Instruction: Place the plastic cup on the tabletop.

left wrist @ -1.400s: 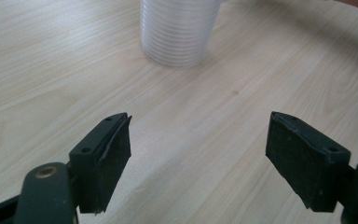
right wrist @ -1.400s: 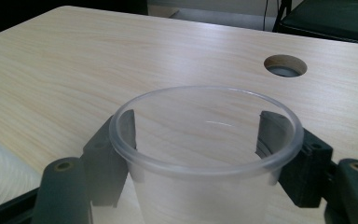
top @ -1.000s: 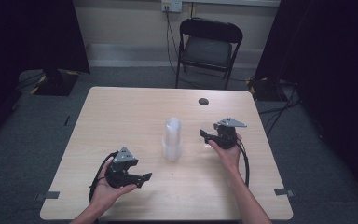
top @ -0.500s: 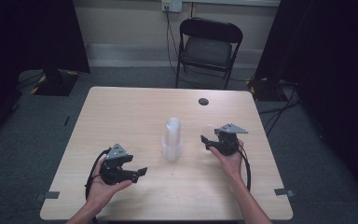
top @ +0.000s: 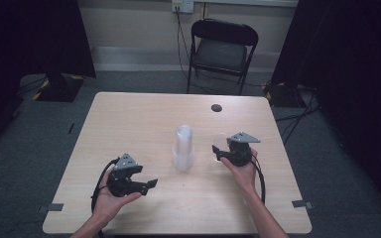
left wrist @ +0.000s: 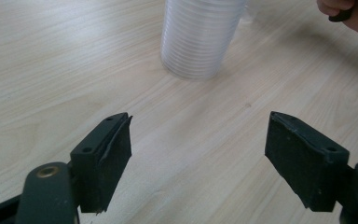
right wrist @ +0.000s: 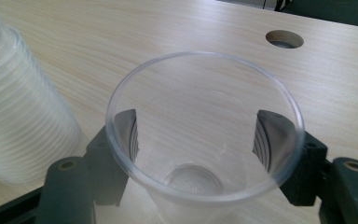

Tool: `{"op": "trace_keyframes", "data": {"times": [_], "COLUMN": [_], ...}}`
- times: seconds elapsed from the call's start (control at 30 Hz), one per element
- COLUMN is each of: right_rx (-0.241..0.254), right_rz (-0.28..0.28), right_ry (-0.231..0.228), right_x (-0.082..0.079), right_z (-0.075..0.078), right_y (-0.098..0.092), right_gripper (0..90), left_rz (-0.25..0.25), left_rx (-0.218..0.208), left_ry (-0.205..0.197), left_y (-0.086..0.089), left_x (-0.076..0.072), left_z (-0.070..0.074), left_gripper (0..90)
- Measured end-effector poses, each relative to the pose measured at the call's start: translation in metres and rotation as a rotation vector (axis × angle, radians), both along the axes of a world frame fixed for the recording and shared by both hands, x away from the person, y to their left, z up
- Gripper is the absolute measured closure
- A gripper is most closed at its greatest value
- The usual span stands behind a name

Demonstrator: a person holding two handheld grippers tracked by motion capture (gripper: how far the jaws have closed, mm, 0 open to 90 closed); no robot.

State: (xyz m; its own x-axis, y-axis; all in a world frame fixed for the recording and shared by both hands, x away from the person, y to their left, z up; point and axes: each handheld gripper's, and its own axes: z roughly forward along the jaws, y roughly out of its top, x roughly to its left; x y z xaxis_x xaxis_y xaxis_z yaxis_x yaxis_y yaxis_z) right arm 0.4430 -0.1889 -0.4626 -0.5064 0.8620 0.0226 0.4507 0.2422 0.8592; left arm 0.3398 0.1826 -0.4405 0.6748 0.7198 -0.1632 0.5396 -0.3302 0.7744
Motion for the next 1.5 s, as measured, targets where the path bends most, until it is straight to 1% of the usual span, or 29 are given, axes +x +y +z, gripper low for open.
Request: {"op": "trace_keyframes", "data": {"times": [0.07, 0.17, 0.2, 0.27, 0.3, 0.33, 0.4, 0.43, 0.47, 0.5, 0.6, 0.77, 0.8, 0.9, 1.0, 1.1, 1.17, 1.2, 1.3, 1.37, 1.4, 1.43, 1.5], "right_rx": [-0.003, 0.009, 0.019, 0.011, 0.011, 0.019, 0.035, 0.036, 0.042, 0.045, 0.054, 0.058, 0.061, 0.077, 0.059, 0.071, 0.084, 0.088, 0.082, 0.078, 0.069, 0.07, 0.066], "right_rz": [-0.006, -0.012, -0.01, -0.004, -0.003, 0.001, -0.001, 0.004, 0.0, 0.0, 0.004, 0.006, 0.002, -0.013, -0.011, -0.016, -0.022, -0.025, -0.024, -0.024, -0.031, -0.031, -0.034], "right_ry": [-0.005, -0.002, 0.006, 0.021, 0.03, 0.043, 0.055, 0.064, 0.076, 0.086, 0.088, 0.093, 0.097, 0.079, 0.087, 0.101, 0.111, 0.106, 0.1, 0.105, 0.104, 0.108, 0.103], "right_x": [0.001, 0.004, 0.004, 0.004, 0.004, 0.005, 0.004, 0.005, 0.005, 0.005, 0.004, 0.001, 0.0, -0.005, -0.009, -0.014, -0.016, -0.018, -0.024, -0.029, -0.031, -0.034, -0.039], "right_z": [-0.001, -0.001, -0.001, -0.002, -0.003, -0.005, -0.007, -0.008, -0.008, -0.009, -0.008, -0.004, -0.004, -0.001, -0.001, 0.0, 0.002, 0.003, 0.007, 0.008, 0.009, 0.01, 0.012], "right_y": [0.0, -0.001, -0.001, -0.001, -0.001, -0.001, -0.002, -0.002, -0.002, -0.003, -0.003, -0.005, -0.006, -0.012, -0.016, -0.024, -0.029, -0.031, -0.035, -0.038, -0.04, -0.041, -0.044], "right_gripper": [30.5, 29.7, 29.1, 27.5, 25.1, 23.4, 21.3, 19.1, 17.3, 17.3, 17.1, 17.0, 17.2, 19.3, 19.0, 18.6, 18.3, 18.7, 18.7, 19.1, 19.4, 19.7, 19.8], "left_rz": [-0.004, -0.004, -0.001, 0.001, 0.003, 0.001, 0.004, 0.004, 0.01, 0.013, 0.022, 0.039, 0.035, 0.046, 0.053, 0.06, 0.059, 0.061, 0.063, 0.062, 0.057, 0.055, 0.067], "left_rx": [0.006, 0.004, 0.002, 0.003, 0.003, 0.005, 0.003, 0.003, -0.003, -0.004, -0.008, -0.018, -0.014, -0.027, -0.03, -0.021, -0.034, -0.032, -0.022, -0.027, -0.029, -0.023, -0.016], "left_ry": [0.0, 0.003, 0.0, -0.001, 0.0, -0.001, -0.001, 0.002, 0.004, 0.006, 0.0, 0.007, 0.008, 0.004, 0.001, -0.007, -0.01, -0.008, -0.009, -0.006, -0.012, -0.01, -0.009], "left_y": [0.0, 0.001, 0.001, 0.002, 0.002, 0.003, 0.004, 0.004, 0.004, 0.005, 0.007, 0.011, 0.013, 0.015, 0.017, 0.018, 0.019, 0.019, 0.02, 0.021, 0.021, 0.022, 0.021], "left_x": [0.0, 0.001, 0.001, 0.001, 0.002, 0.002, 0.003, 0.003, 0.003, 0.004, 0.005, 0.007, 0.008, 0.008, 0.009, 0.01, 0.011, 0.012, 0.012, 0.012, 0.012, 0.011, 0.01], "left_z": [0.0, 0.0, 0.0, 0.0, 0.0, 0.0, 0.0, 0.0, 0.0, 0.0, 0.0, 0.001, 0.001, 0.001, 0.002, 0.003, 0.003, 0.003, 0.003, 0.004, 0.004, 0.005, 0.004], "left_gripper": [22.5, 22.5, 22.5, 22.5, 22.5, 22.5, 22.4, 22.3, 22.0, 21.6, 20.8, 17.5, 17.5, 17.5, 16.8, 16.8, 16.8, 17.1, 17.6, 17.6, 17.6, 17.7, 18.7]}}
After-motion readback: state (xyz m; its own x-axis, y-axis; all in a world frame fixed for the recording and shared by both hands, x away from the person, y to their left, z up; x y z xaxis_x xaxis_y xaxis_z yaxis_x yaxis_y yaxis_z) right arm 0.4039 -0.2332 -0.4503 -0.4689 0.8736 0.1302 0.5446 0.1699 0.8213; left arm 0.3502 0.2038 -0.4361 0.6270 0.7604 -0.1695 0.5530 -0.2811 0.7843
